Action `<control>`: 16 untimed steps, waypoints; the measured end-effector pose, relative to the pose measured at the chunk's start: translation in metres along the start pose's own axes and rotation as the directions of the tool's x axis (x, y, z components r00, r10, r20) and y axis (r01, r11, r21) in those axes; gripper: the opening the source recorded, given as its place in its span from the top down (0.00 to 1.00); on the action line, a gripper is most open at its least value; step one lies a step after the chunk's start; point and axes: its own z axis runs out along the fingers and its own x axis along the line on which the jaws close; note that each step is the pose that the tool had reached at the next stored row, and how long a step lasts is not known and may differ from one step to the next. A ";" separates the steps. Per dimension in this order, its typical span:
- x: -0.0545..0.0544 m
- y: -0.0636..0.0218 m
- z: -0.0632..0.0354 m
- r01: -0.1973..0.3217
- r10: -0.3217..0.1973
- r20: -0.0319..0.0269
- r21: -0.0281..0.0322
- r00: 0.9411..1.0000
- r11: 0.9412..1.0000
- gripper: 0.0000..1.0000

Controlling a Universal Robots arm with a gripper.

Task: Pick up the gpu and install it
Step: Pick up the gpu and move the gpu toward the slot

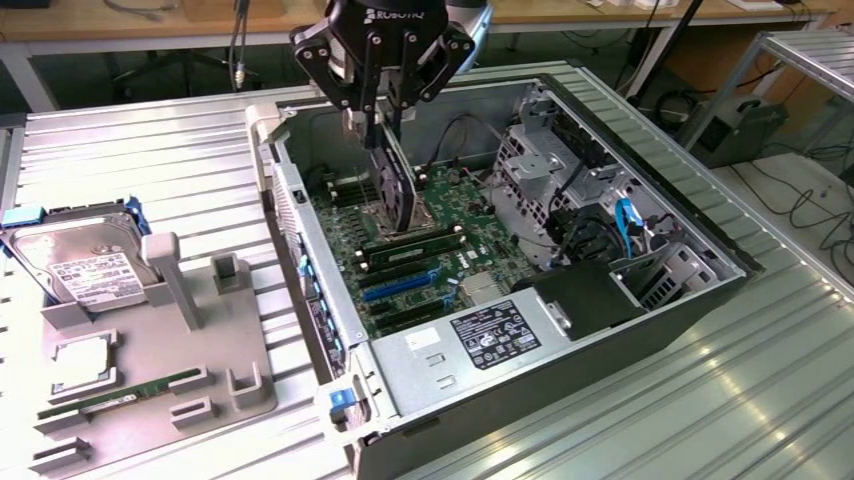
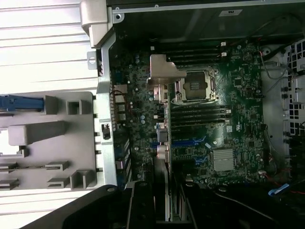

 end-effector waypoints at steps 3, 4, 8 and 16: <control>-0.003 0.0003 0.0001 0.000 0.000 0.000 0.000 1.000 1.000 0.73; -0.004 0.0004 0.0001 0.000 0.000 0.000 0.000 1.000 1.000 0.73; -0.009 0.0009 0.0002 0.000 0.000 0.000 0.000 1.000 1.000 0.73; -0.017 0.0020 0.0014 0.000 0.000 0.000 0.002 1.000 1.000 0.73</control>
